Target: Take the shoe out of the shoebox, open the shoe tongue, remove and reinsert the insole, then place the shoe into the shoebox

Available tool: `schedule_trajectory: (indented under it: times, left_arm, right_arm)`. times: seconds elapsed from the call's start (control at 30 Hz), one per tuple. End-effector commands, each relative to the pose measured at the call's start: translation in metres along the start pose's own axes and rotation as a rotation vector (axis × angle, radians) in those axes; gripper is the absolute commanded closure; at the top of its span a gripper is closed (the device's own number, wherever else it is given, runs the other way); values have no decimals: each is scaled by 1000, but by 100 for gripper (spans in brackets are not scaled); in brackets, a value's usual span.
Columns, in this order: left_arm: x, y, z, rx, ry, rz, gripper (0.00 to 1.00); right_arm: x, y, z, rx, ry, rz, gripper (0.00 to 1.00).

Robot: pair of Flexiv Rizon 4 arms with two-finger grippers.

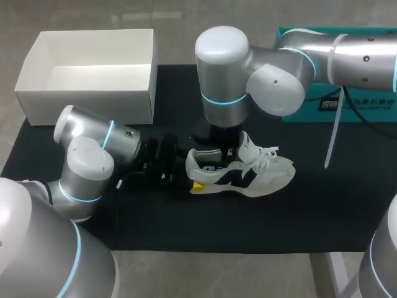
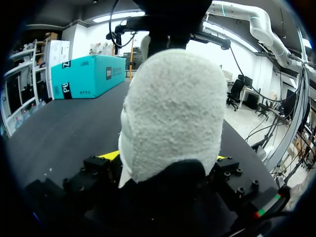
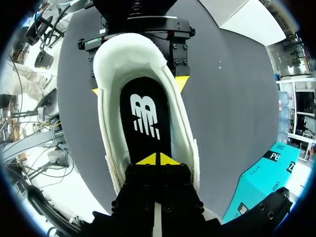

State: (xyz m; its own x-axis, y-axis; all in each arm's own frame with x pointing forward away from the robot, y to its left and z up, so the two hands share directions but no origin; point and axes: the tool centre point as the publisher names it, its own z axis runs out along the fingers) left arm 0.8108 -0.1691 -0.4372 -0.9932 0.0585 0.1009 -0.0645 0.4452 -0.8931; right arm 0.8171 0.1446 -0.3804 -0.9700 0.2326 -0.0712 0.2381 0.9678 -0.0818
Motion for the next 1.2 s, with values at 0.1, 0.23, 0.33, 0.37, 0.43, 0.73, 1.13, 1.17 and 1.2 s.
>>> schedule_trajectory:
  times: [0.1,0.23,0.33,0.37,0.43,0.73,1.13,1.17,1.2]
  left_arm:
    - [-1,4,-1,-3,0,-1,100]
    - [-1,4,-1,-3,0,-1,100]
    - [-1,4,-1,-3,0,-1,100]
    - [-1,4,-1,-3,0,-1,100]
    - [-1,4,-1,-3,0,-1,100]
    - [-1,4,-1,-3,0,-1,100]
    - [-1,4,-1,-3,0,-1,100]
    - [-1,4,-1,-3,0,-1,100]
    - [-1,4,-1,-3,0,-1,100]
  right_arm:
    - [-8,2,10,-21,3,-4,84]
    - [-10,7,13,-29,8,-8,85]
    - [-12,8,18,-31,18,-9,82]
    - [-12,8,18,-31,19,-9,84]
    - [-11,9,20,-31,24,-12,82]
    - [-15,9,42,-53,76,-21,64]
    - [15,13,62,-45,279,-33,54]
    - [17,13,65,-35,286,-33,55]
    - [19,13,68,-40,293,-28,55]
